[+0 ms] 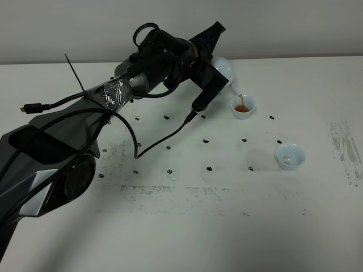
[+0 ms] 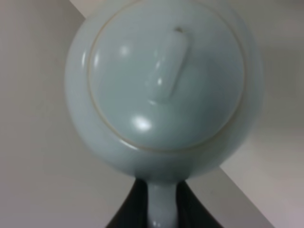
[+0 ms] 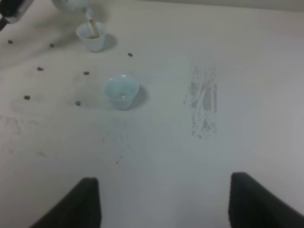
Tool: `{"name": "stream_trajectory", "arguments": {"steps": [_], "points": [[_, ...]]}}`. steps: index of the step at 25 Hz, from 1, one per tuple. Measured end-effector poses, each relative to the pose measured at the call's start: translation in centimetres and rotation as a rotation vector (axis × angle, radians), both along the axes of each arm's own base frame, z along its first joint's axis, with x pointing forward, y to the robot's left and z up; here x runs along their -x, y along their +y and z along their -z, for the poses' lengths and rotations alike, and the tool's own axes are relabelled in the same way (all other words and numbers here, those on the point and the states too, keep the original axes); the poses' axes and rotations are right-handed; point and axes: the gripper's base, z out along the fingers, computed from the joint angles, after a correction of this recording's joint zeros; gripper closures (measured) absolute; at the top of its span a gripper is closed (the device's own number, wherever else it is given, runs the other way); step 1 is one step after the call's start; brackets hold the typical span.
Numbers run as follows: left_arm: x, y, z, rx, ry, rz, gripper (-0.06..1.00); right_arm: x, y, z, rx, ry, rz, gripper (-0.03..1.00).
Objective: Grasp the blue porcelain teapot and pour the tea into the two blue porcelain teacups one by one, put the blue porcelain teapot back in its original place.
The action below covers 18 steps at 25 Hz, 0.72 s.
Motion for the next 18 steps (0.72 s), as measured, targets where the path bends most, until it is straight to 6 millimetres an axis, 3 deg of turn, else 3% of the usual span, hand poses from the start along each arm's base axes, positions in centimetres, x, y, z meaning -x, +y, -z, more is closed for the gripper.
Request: {"name": "stream_trajectory", "arguments": {"steps": [18], "points": [[-0.04, -0.04, -0.07, -0.007, -0.013, 0.012, 0.91, 0.00, 0.00, 0.00, 0.000, 0.000, 0.000, 0.38]]}}
